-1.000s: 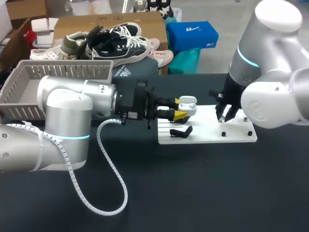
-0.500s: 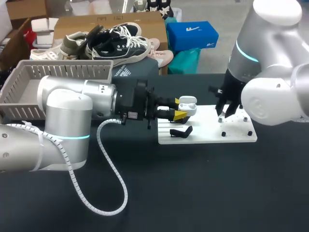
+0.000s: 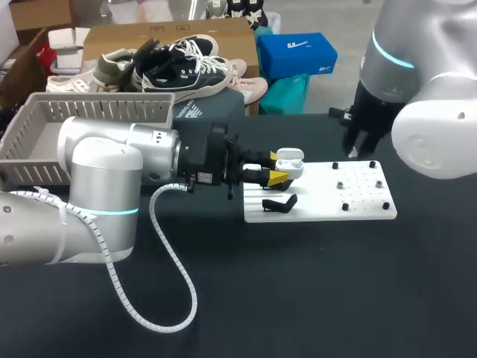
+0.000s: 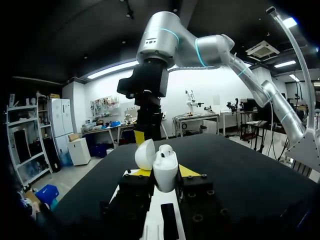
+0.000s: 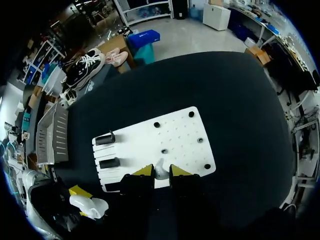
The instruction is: Pick up each earbud case from the left stands, insert the matching earbuds, close the lid, and place the case in the box.
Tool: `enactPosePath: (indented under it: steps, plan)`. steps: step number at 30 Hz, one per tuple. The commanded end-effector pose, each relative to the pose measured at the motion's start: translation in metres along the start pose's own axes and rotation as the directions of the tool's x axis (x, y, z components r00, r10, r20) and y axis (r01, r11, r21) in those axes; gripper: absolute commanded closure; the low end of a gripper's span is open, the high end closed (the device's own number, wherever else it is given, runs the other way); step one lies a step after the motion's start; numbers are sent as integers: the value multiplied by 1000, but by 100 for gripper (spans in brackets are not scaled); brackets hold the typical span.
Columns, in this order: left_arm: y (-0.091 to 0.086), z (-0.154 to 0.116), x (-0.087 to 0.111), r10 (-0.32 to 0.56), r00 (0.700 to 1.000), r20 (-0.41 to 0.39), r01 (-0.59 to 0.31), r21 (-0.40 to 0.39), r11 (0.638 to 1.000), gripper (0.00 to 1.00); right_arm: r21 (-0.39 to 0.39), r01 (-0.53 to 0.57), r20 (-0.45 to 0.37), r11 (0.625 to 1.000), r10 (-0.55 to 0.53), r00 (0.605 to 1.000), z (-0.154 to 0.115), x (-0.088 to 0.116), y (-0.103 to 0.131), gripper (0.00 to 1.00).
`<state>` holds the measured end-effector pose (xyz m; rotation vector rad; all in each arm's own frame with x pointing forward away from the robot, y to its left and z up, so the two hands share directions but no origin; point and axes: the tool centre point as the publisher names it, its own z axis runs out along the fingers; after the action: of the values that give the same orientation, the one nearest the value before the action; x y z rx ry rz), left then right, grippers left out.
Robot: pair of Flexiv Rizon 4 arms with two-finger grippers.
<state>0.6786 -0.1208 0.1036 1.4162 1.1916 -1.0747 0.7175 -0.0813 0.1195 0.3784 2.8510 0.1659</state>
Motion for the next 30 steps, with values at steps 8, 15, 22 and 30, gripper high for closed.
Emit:
enactPosePath:
  steps: [8, 15, 22, 30]
  plan:
    - [-2, 0, 0, 2, 1000, 0, -2, -7, 1000, 100, 47, 205, -71, 978, -201, 977, -83, 46, 44, 100]
    - [-2, 0, 0, 2, 1000, 0, -2, -7, 1000, 100, 21, 315, -142, 949, -309, 940, -91, 69, 76, 100]
    - [-2, 0, 0, 2, 1000, 0, -2, -7, 1000, 100, 7, 378, -179, 926, -370, 912, -75, 76, 94, 100]
    - [-2, 0, 0, 2, 1000, 0, -2, -7, 1000, 100, -3, 419, -193, 908, -412, 891, -65, 79, 106, 100]
